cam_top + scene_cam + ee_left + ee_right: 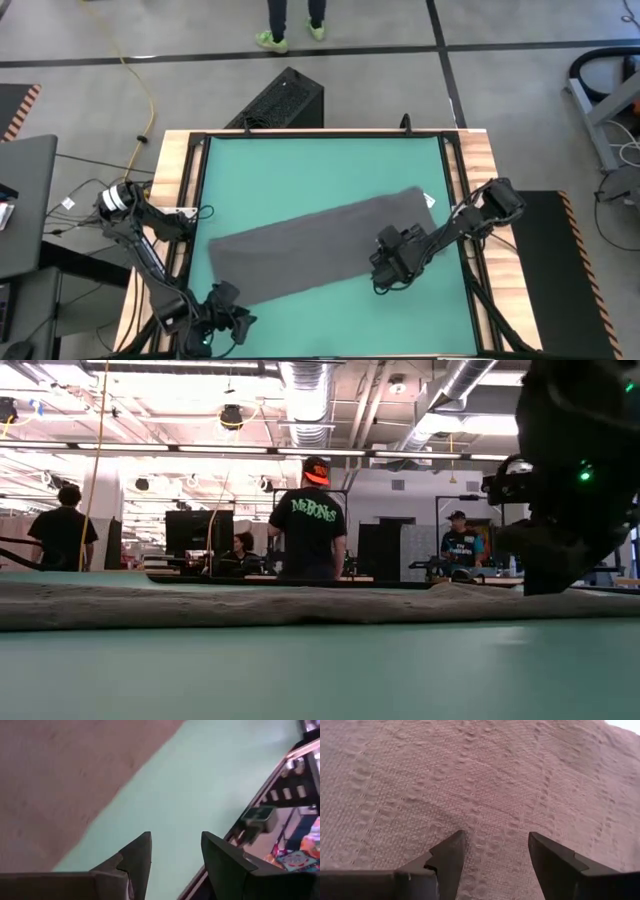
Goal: Roll towel
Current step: Roll the gray towel
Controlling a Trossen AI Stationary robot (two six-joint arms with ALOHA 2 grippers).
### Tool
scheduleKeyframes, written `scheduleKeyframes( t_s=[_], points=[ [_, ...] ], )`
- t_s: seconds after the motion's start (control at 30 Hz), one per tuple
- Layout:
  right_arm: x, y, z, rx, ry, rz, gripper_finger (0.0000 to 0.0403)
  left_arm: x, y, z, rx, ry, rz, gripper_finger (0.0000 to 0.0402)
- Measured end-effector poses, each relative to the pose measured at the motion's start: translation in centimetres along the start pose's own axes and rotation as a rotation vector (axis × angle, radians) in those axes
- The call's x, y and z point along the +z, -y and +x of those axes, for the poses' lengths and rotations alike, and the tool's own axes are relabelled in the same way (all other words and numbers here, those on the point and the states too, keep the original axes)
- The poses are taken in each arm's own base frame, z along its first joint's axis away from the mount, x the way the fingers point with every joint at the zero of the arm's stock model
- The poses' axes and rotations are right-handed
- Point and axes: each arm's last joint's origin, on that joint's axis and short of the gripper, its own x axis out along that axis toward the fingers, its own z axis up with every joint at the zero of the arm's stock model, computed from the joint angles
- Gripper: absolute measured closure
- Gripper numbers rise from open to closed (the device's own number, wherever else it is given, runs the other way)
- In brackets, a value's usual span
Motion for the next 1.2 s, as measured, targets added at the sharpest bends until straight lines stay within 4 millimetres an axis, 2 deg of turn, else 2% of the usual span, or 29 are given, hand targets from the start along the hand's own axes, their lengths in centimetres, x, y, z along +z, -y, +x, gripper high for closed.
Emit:
scheduleKeyframes(
  t_s=[0.17,0.43,0.53,0.63,0.7,0.8,0.93,1.0,1.1,1.2],
  points=[
    [1.7,0.7,1.4,-0.105,0.091,-0.048,0.0159,1.2,0.2,0.9,0.03,0.038,0.08,0.0239],
    [7.6,1.8,4.8,-0.199,0.166,-0.177,0.0159,3.9,0.6,2.5,0.09,0.129,0.246,0.0239],
    [9.5,2.0,5.0,-0.266,0.264,-0.223,0.0159,4.6,0.8,2.9,0.116,0.098,0.337,0.0239],
    [11.1,2.0,3.7,-0.326,0.349,-0.284,0.0159,5.2,1.1,3.0,0.128,0.025,0.477,0.0239],
    [11.9,1.8,2.1,-0.311,0.401,-0.302,0.0159,5.5,1.4,3.0,0.135,-0.022,0.545,0.0239],
    [12.0,0.9,-1.1,-0.211,0.473,-0.334,0.0159,6.0,1.3,2.7,0.191,-0.095,0.603,0.0239],
    [9.9,-2.0,-5.2,0.127,0.542,-0.446,0.0159,5.0,0.4,1.4,0.267,-0.18,0.678,0.0239],
    [8.4,-4.0,-6.9,0.309,0.598,-0.486,0.0159,4.0,-0.3,0.7,0.289,-0.158,0.699,0.0241],
    [6.6,-6.6,-8.3,0.466,0.705,-0.49,0.0159,2.8,-1.8,-0.2,0.295,-0.021,0.644,0.0258],
    [5.2,-8.4,-8.9,0.534,0.792,-0.494,0.0159,1.7,-2.7,-0.8,0.243,0.071,0.569,0.0286]
  ],
)
